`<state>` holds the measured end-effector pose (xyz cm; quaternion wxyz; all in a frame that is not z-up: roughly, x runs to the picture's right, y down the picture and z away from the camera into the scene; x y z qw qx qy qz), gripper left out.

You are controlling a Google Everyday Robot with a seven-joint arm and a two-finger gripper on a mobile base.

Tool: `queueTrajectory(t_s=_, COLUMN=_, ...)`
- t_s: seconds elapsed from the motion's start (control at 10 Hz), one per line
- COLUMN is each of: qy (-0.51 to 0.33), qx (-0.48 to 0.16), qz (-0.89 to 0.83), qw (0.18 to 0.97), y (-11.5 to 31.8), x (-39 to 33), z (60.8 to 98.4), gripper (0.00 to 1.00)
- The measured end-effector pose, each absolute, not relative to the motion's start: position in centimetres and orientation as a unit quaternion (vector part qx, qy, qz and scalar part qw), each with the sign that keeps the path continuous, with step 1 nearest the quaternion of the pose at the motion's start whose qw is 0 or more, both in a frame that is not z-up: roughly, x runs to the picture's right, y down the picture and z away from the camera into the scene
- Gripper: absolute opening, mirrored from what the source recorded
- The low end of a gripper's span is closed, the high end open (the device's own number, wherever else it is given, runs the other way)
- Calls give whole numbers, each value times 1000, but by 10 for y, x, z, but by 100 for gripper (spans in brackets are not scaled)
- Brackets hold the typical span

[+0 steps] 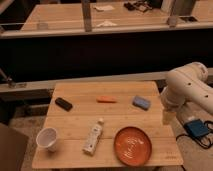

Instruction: Pick up the ceramic cup

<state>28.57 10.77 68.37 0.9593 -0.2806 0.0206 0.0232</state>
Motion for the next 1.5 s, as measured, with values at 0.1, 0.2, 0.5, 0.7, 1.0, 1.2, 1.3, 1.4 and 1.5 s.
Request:
queueTrajectory(t_s=0.1, qy=21, qx=-281, qz=23, qw=959, y=108, x=286, z=684, gripper=80)
queueTrajectory(t_s=0.2, qy=21, qx=-281, qz=23, qw=959, y=108, x=286, z=684, gripper=80)
queueTrajectory(t_s=0.5, qy=21, qx=-281, qz=23, qw=959, y=108, x=286, z=684, gripper=80)
queueTrajectory(t_s=0.7, qy=22, qx=-280, qz=17, qw=960, y=107, x=283, z=681, gripper=80)
queueTrajectory(t_s=1.0, qy=20, qx=-275, qz=-27, qw=961, y=93, x=252, z=670, gripper=80)
queueTrajectory(t_s=1.2, qy=22, qx=-276, qz=-34, qw=960, y=93, x=252, z=668, gripper=80)
queueTrajectory(t_s=1.3, qy=20, qx=-274, qz=-39, qw=961, y=91, x=250, z=665, gripper=80)
queueTrajectory(t_s=1.4, qy=18, qx=-271, qz=-47, qw=961, y=90, x=243, z=662, gripper=80)
queueTrajectory(t_s=1.5, qy=15, qx=-266, qz=-60, qw=962, y=87, x=226, z=659, gripper=80)
